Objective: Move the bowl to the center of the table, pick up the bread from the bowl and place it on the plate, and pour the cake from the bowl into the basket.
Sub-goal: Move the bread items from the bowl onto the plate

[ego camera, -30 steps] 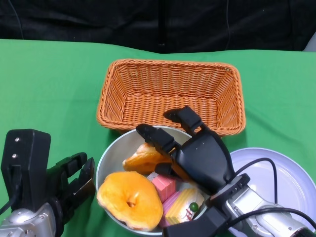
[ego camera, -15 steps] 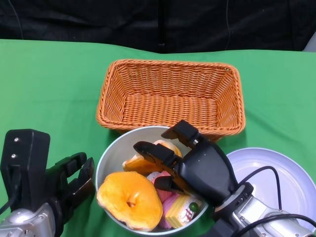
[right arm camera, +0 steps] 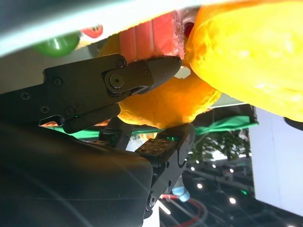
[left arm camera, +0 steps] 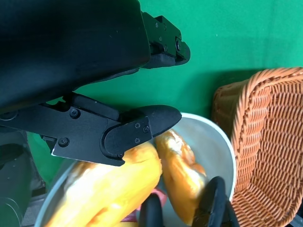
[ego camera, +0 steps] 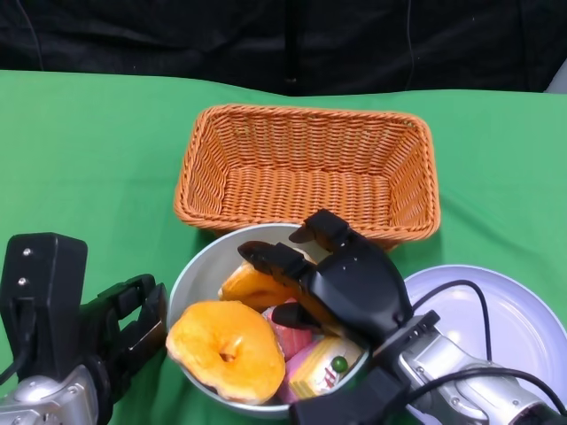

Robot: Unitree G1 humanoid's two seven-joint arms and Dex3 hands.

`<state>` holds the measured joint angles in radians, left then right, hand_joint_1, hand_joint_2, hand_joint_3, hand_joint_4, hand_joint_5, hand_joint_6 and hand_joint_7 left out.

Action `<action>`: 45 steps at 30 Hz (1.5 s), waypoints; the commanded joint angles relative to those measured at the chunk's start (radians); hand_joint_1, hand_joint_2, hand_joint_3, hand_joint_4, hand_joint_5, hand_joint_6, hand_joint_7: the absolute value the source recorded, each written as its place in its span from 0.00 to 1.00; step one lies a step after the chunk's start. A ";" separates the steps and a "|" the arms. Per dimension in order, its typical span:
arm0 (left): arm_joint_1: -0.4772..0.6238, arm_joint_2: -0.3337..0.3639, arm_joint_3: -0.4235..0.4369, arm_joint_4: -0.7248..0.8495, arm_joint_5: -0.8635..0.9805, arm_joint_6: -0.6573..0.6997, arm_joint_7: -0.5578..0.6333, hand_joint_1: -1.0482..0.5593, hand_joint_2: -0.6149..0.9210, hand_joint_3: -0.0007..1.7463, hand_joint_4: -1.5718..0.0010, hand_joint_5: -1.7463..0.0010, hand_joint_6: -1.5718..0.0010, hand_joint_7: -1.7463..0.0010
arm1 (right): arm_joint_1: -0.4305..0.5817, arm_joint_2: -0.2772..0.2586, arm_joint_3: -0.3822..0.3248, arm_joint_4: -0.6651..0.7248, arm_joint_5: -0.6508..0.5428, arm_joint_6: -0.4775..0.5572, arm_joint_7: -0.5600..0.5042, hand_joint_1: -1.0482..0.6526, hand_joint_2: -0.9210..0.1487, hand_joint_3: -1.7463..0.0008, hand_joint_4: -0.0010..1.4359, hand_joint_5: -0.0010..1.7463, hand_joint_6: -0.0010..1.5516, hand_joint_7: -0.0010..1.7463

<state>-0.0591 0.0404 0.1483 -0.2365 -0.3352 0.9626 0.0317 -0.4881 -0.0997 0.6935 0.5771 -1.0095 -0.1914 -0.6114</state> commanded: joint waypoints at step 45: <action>0.013 0.034 -0.017 -0.005 0.012 -0.027 -0.036 0.35 1.00 0.39 1.00 0.71 0.88 1.00 | -0.027 -0.025 -0.039 -0.053 0.002 -0.197 -0.354 0.46 0.50 0.36 0.66 1.00 0.46 0.99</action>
<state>-0.0539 0.0588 0.1290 -0.2464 -0.3351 0.9426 0.0065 -0.5147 -0.1109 0.6726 0.5560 -1.0108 -0.3772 -0.9367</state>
